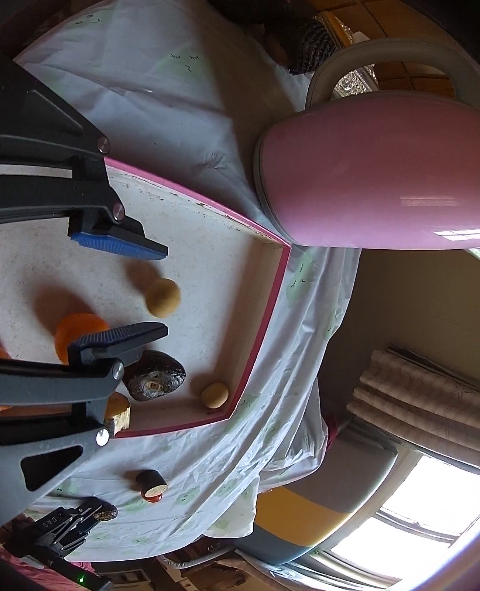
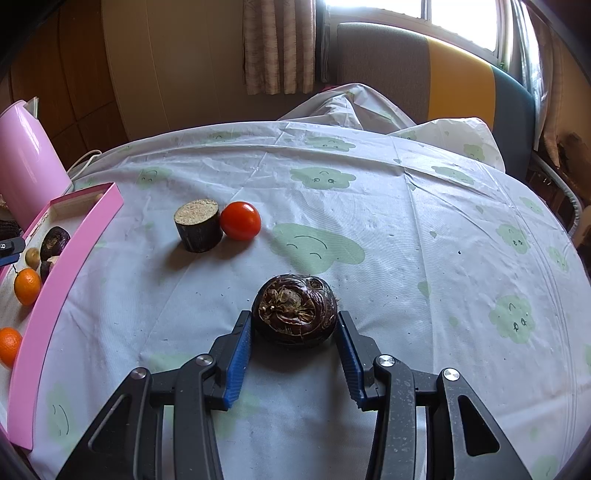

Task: Organize fruits
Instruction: 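Carry the tan ball into the tray and open the left tool, then carry the dark taro into the tray and open the right tool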

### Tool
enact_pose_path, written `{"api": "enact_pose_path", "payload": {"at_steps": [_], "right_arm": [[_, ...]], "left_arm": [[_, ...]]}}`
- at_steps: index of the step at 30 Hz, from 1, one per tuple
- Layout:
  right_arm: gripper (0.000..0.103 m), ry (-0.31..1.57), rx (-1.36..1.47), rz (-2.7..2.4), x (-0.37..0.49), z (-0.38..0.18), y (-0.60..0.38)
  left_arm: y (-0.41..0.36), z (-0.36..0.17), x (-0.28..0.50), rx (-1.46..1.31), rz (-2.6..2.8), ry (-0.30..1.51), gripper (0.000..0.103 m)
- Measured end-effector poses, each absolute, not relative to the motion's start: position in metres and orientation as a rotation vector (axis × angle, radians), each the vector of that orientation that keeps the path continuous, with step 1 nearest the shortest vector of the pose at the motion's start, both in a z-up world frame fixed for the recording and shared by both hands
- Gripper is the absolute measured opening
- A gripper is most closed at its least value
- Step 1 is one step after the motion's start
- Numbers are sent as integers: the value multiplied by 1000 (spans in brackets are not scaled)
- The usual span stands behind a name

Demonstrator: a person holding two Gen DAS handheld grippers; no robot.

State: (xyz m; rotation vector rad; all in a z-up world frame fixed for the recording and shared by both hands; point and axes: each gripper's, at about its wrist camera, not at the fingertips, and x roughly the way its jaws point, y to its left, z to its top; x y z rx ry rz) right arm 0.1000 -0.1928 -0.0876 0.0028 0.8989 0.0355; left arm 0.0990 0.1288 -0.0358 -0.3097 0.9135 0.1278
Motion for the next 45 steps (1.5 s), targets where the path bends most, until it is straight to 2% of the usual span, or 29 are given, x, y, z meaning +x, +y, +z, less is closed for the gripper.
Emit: {"api": "enact_pose_path", "payload": {"at_steps": [22, 45], "right_arm": [[45, 898, -6, 34, 100, -86, -192], [44, 918, 6, 67, 93, -81, -181]], "left_arm": [[74, -21, 41, -190, 27, 899, 35], [82, -31, 27, -209, 32, 923, 36]]}}
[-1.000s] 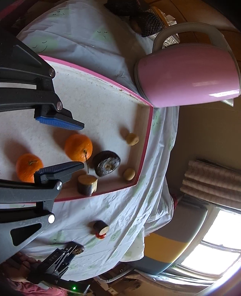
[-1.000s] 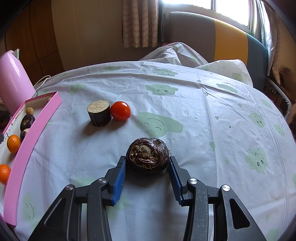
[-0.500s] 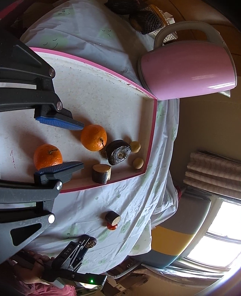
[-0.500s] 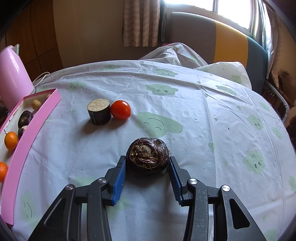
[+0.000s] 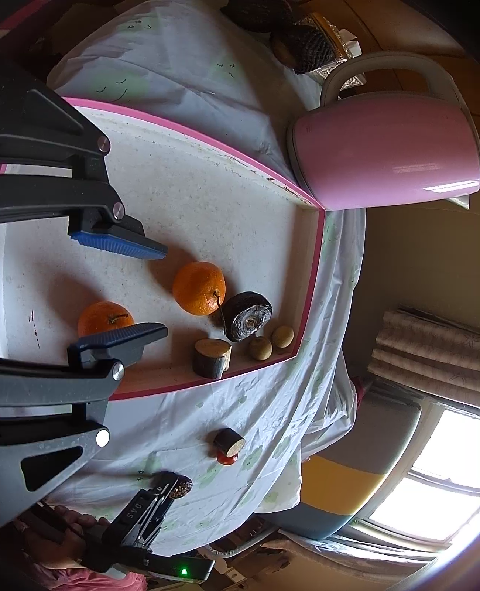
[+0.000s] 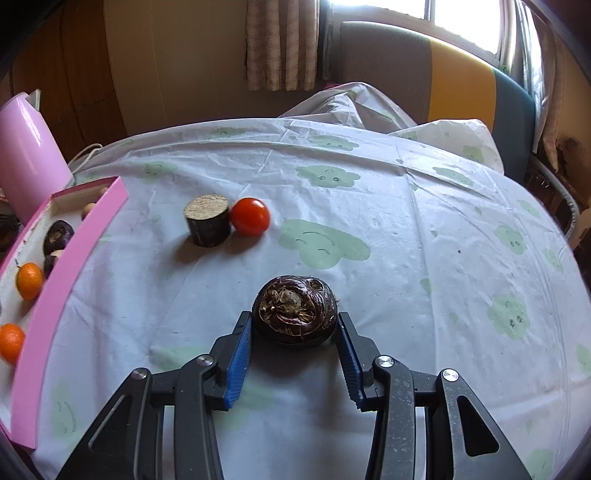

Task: Organize fruits
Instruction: 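Carry the dark taro into the tray and open the right tool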

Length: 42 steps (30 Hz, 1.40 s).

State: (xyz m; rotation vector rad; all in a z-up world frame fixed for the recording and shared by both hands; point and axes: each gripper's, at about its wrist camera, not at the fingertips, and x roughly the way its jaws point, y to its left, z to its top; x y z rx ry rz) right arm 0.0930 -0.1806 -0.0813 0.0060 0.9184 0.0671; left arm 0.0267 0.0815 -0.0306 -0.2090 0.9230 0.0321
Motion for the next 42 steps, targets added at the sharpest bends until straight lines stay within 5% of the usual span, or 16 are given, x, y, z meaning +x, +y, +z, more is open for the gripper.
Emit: {"api": "enact_pose_path", "payload": {"at_steps": [28, 42], "right_arm": [[44, 904, -109, 681, 75, -42, 27], [47, 958, -51, 702, 74, -57, 28]], "left_arm": [[149, -20, 18, -296, 186, 859, 36], [143, -21, 18, -293, 169, 863, 36]]}}
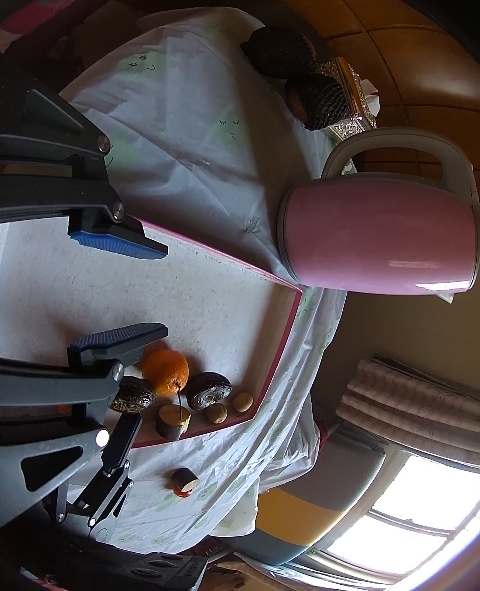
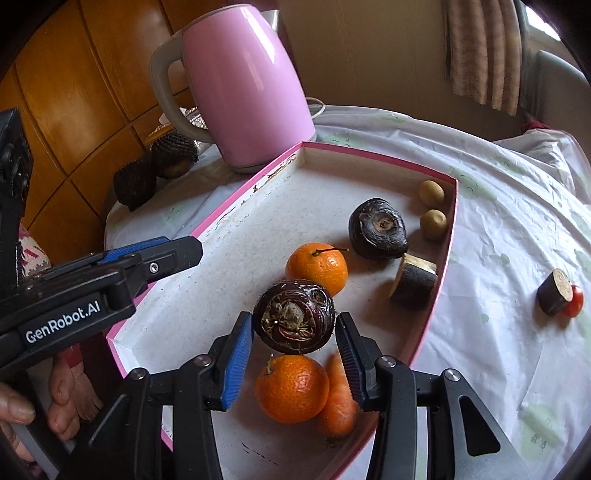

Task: Organize fruits
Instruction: 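Carry the dark taro into the tray and open the right tool, then move both open tools from the tray to the cut root and tomato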

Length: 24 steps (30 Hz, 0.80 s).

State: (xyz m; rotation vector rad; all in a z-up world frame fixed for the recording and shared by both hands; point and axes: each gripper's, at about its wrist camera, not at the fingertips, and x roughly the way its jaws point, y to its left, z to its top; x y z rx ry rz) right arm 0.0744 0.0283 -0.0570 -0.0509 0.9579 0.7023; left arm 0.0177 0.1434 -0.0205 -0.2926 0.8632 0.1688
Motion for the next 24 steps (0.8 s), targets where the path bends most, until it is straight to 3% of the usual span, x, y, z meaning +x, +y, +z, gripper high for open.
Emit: {"api": "enact_pose_path", "payload": {"at_steps": [6, 8, 24], "right_arm": [[45, 942, 8, 700, 71, -51, 16], [25, 951, -13, 702, 71, -54, 20], [25, 902, 71, 543, 69, -43, -30]], "left_arm": [[136, -16, 16, -280, 156, 854, 36], [133, -14, 16, -275, 151, 851, 36], [105, -7, 17, -216, 84, 846, 36]]}}
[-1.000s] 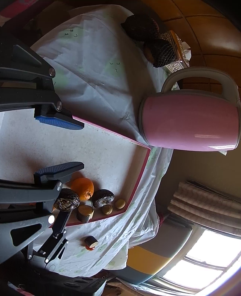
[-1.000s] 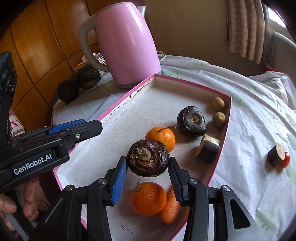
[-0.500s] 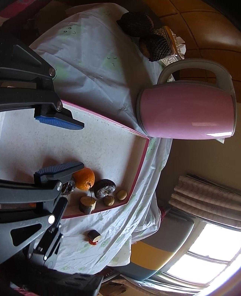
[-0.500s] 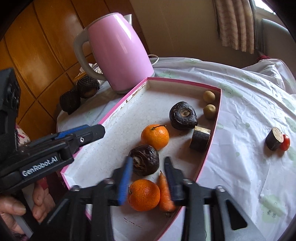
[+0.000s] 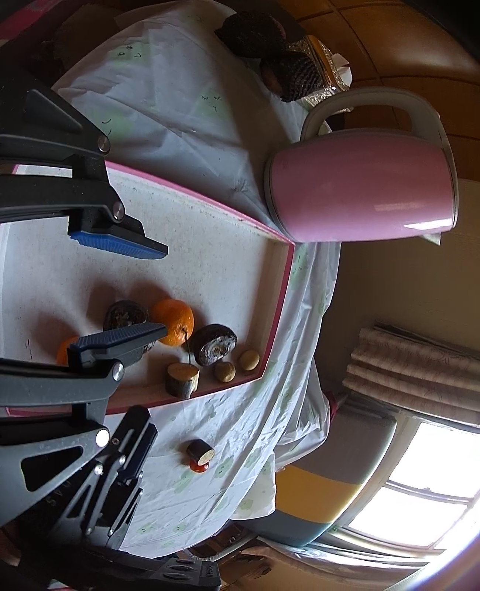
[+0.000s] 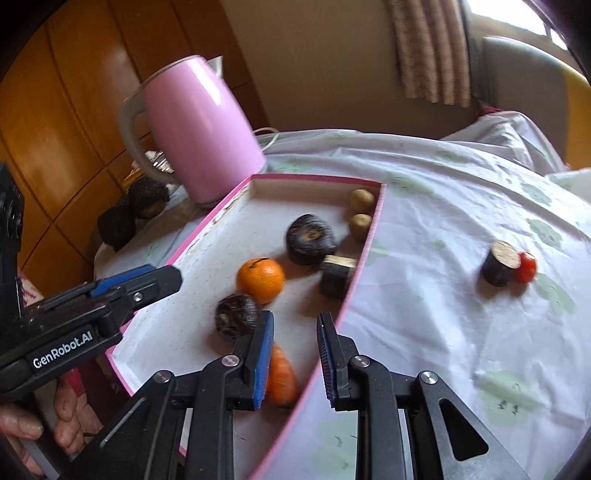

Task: Organize fruits
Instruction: 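Move both open tools from the tray to the cut root and tomato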

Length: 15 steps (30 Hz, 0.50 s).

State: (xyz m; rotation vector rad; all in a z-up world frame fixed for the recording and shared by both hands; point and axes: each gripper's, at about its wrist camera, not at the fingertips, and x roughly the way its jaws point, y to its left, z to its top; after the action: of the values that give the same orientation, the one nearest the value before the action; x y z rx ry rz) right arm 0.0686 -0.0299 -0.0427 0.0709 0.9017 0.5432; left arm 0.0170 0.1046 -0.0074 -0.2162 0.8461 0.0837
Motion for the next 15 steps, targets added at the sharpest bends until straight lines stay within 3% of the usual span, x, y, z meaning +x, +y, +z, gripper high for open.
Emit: {"api": "enact_pose_path", "payload": {"at_steps": [8, 15], "right_arm": [[25, 892, 85, 405, 69, -44, -71], [39, 882, 111, 285, 69, -45, -109]], "left_arm": [[81, -6, 22, -170, 25, 853, 36], [50, -7, 29, -124, -52, 863, 36]]}}
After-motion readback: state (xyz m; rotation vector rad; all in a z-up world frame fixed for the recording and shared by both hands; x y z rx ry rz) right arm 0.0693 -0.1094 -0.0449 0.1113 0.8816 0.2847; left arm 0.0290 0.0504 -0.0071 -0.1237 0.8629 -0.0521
